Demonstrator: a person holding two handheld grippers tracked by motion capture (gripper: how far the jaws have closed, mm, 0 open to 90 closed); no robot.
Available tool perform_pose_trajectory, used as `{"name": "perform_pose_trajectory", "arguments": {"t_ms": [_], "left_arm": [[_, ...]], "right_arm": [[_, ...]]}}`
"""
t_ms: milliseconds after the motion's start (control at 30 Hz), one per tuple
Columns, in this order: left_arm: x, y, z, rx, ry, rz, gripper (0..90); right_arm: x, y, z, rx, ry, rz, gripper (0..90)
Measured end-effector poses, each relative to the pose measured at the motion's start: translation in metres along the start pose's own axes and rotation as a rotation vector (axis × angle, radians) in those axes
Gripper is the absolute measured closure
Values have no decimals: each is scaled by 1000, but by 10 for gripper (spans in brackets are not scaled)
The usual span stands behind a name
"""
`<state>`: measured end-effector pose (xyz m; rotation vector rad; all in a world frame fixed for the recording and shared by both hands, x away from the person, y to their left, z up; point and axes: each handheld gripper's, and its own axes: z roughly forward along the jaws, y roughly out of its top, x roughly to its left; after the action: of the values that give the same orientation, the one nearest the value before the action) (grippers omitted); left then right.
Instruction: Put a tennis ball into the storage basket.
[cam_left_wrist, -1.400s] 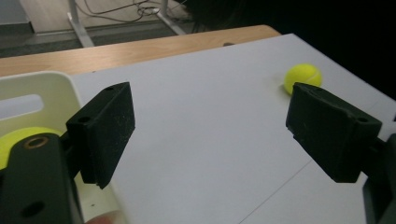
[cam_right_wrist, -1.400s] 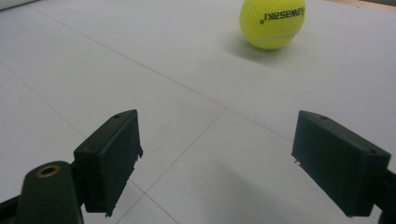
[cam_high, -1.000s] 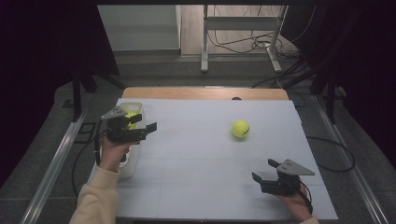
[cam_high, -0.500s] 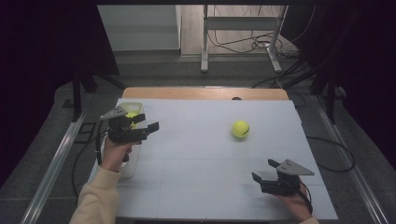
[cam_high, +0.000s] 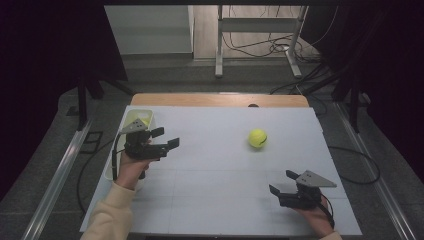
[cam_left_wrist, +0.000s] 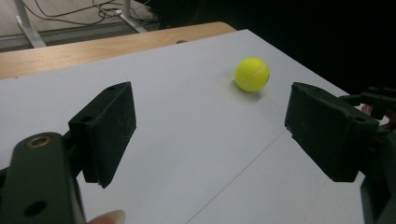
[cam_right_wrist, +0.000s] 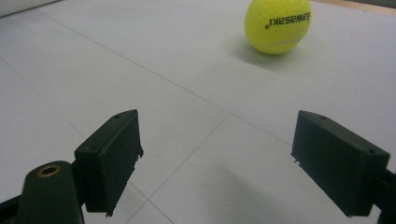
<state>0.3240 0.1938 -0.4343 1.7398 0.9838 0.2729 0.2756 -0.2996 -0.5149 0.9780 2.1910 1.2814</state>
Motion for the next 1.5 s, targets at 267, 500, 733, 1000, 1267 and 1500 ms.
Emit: {"name": "perform_pose_trajectory", "arguments": {"t_ms": [267, 500, 733, 1000, 1267, 1500], "left_arm": [[-8, -1, 6, 14, -16, 24, 172], [-14, -3, 14, 32, -20, 48, 169], [-21, -4, 25, 55, -33, 63, 167], [-22, -3, 34, 58, -55, 67, 167], [-28, -6, 49, 84, -49, 82, 167], [-40, -5, 65, 100, -61, 101, 167]], "right_arm": [[1, 0, -1, 1, -3, -7, 163], [1, 0, -1, 6, -5, -12, 164], [1, 0, 0, 7, -6, -10, 164], [2, 1, -1, 4, -8, -2, 164], [1, 3, -1, -5, -6, -10, 163], [2, 2, -2, -9, 4, -9, 163]]}}
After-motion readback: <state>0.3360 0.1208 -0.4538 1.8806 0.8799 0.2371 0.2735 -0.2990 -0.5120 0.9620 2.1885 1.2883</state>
